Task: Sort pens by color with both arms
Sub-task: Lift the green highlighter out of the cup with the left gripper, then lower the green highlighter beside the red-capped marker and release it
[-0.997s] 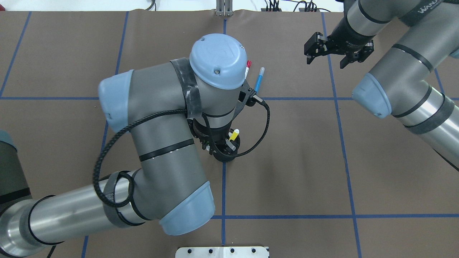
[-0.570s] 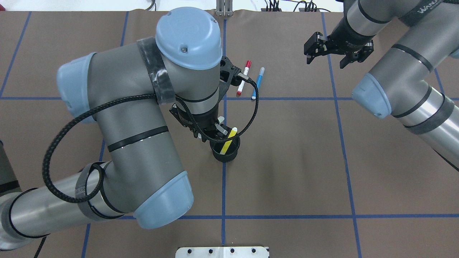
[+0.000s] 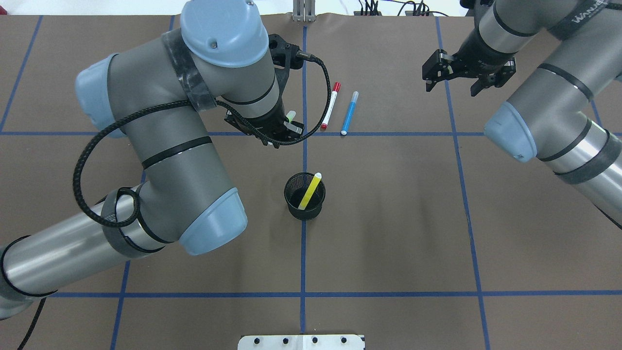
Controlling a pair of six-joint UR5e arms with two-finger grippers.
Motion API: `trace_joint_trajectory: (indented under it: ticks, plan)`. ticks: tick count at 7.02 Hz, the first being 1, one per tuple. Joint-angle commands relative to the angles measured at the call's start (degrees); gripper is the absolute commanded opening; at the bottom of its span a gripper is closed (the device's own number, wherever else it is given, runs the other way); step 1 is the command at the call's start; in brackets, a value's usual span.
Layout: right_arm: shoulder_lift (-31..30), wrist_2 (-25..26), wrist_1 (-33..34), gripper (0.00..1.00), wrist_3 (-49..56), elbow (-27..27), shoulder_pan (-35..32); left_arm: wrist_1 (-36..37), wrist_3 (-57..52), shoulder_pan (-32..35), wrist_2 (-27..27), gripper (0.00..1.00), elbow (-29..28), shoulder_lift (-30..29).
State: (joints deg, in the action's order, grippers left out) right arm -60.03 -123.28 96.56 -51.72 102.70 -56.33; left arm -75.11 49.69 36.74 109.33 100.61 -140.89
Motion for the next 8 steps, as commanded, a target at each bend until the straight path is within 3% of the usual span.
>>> trace_joint_trajectory:
  ticks: [1,5,8]
  plan:
    - [-0.44,0.06,-0.05,0.99,1.01,0.04,-0.36,-12.46,5.49,0.26,-5.68,0.00,-9.07,-0.17]
    - [-0.27,0.32,-0.05,0.99,1.01,0.04,-0.36,-43.29,8.67,0.18,-15.45,0.00,-34.72,-5.61]
    - [-0.18,0.32,-0.14,0.99,1.01,-0.22,-0.27,-48.46,-0.47,0.18,-18.89,0.00,-41.01,-6.33]
